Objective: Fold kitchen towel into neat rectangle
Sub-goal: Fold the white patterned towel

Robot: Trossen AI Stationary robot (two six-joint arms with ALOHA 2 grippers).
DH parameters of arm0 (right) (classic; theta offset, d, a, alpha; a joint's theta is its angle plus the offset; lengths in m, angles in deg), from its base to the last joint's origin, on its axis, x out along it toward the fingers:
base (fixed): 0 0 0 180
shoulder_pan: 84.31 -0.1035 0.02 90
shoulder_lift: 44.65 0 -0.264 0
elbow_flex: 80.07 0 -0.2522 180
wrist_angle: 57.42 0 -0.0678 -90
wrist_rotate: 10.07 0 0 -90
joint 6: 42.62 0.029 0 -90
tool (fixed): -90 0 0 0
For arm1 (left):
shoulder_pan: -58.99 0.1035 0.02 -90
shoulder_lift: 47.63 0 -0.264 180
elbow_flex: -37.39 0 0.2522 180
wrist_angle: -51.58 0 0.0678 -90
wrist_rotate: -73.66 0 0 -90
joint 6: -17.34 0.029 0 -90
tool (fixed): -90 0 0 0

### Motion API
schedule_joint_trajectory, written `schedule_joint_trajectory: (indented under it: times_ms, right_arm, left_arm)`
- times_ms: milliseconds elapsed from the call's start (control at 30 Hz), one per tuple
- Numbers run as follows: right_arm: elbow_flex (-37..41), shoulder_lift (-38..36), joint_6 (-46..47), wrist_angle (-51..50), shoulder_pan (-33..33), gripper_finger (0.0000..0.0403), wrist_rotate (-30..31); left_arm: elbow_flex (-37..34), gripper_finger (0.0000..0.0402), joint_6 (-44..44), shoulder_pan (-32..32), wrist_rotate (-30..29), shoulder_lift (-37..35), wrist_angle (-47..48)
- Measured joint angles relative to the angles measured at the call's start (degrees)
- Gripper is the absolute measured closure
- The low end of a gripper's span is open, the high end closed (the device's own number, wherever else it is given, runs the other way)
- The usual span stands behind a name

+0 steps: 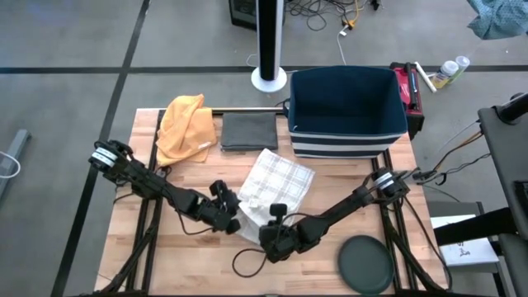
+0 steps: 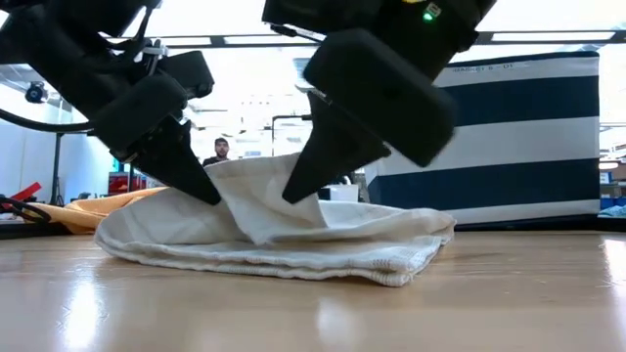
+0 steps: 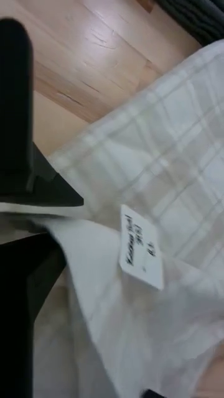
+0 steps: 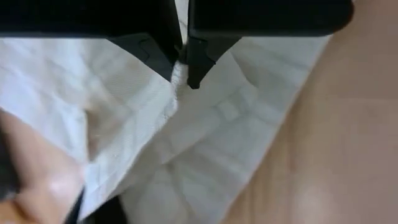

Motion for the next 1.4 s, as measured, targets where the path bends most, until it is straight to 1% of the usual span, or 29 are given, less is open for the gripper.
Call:
schedule_joint_trajectory:
  times_ms: [167, 333, 533, 667, 833, 933, 1033, 1133, 1233, 1400]
  right_arm:
    - [0.09, 0.2, -1.48, -0.01, 0.0, 0.04, -2.13]
    - [0.13, 0.52, -4.0, 2.2, 0.19, 0.04, -7.42]
    - [0.22, 2.26, -5.17, 3.19, 0.3, 0.0388, -7.06]
    - [0.22, 2.26, -8.22, 3.11, -0.15, 0.0357, -7.44]
    - [0.22, 2.04, -11.38, 3.09, -0.37, 0.03, -8.0]
    - [0.22, 2.04, -11.62, 2.99, -0.27, 0.0273, -10.75]
    - [0.22, 2.04, -13.03, 3.01, -0.33, 0.0257, -13.28]
    - [0.22, 2.04, -13.34, 2.96, -0.59, 0.0252, -13.4]
    - [0.22, 2.04, -13.4, 2.94, -0.57, 0.0258, -13.24]
    - [0.22, 2.2, -13.45, 2.92, -0.04, 0.0277, -9.77]
  left_arm:
    - [0.0, 0.0315, 0.97, -0.29, 0.74, 0.0, 3.06]
    - [-0.02, 0.0291, 2.66, -0.53, 2.25, 0.0, 3.62]
    - [-0.02, 0.0266, 4.32, -0.55, 2.34, 0.0, 3.68]
    - [-0.02, 0.0255, 4.26, -0.55, 2.29, 0.0, 3.66]
    - [-0.02, 0.0249, 4.12, -0.55, 2.28, 0.0, 3.65]
    - [-0.02, 0.0249, 3.98, -0.55, 2.28, 0.0, 3.64]
    - [-0.02, 0.0252, 3.95, -0.55, 2.28, 0.0, 3.64]
    - [-0.02, 0.0259, 3.95, -0.55, 2.28, 0.0, 3.6]
    - [-0.02, 0.0265, 3.93, -0.55, 2.28, 0.0, 3.59]
    - [-0.02, 0.0272, 3.93, -0.55, 2.28, 0.0, 3.53]
